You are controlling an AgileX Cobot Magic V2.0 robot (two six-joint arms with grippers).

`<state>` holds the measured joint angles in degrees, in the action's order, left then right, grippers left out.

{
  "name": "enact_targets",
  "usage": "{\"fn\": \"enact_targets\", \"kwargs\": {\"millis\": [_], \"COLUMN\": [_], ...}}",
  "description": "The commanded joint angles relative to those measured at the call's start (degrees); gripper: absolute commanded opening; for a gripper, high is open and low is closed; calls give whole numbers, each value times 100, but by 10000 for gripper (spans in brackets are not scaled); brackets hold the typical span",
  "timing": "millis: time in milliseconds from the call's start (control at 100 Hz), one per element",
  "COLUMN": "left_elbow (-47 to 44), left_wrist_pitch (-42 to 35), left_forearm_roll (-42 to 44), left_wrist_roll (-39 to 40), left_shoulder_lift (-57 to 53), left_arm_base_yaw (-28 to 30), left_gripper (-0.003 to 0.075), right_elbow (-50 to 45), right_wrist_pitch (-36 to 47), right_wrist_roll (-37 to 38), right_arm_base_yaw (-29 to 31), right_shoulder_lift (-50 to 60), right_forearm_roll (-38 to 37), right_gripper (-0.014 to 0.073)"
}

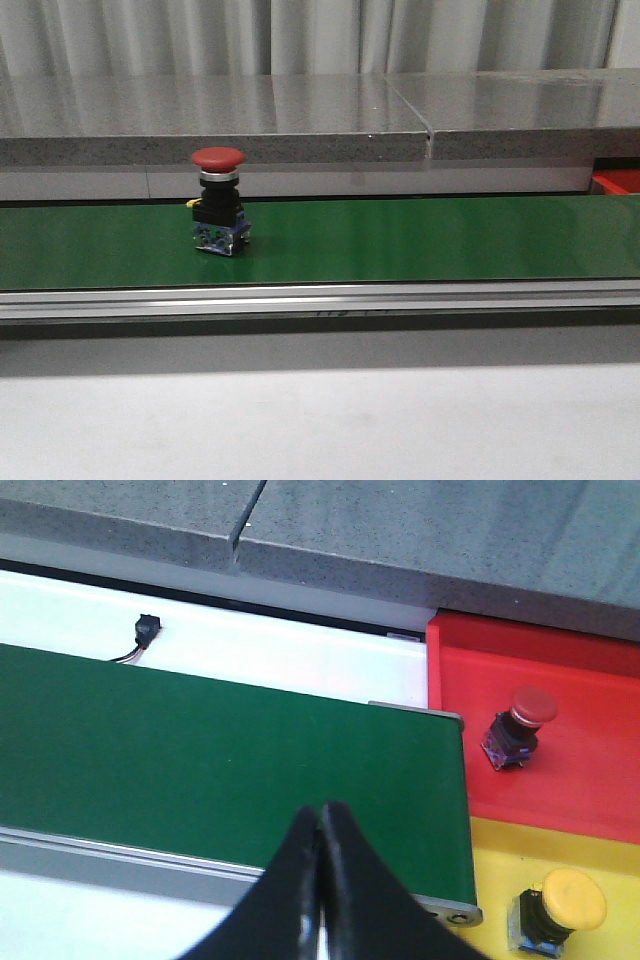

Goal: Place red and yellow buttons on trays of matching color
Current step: 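Set the yellow button on the green belt and open the left gripper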

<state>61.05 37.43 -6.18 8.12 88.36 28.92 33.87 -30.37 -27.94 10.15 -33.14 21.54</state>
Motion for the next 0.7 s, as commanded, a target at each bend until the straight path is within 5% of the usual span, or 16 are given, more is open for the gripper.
{"fn": "enact_targets", "kwargs": {"millis": [0,310,690], "left_elbow": [168,663,751], "left_wrist_pitch": [-34,867,684], "left_forearm_roll": [-93,-93,-93], "left_wrist_roll": [-1,-280,-302], "left_shoulder_lift": [-376,-470,-445], "left_arm_base_yaw": [-346,-1228,-2009], "left_gripper": [70,70,62], "right_elbow": [143,143,143], "right_wrist_pitch": [368,368,368], "right_wrist_roll": [-60,-60,-60], "right_arm_base_yaw": [-9,-9,-9], "right_shoulder_lift": [8,8,8], "right_forearm_roll": [124,124,124], "right_gripper": [-67,-67,-67]}}
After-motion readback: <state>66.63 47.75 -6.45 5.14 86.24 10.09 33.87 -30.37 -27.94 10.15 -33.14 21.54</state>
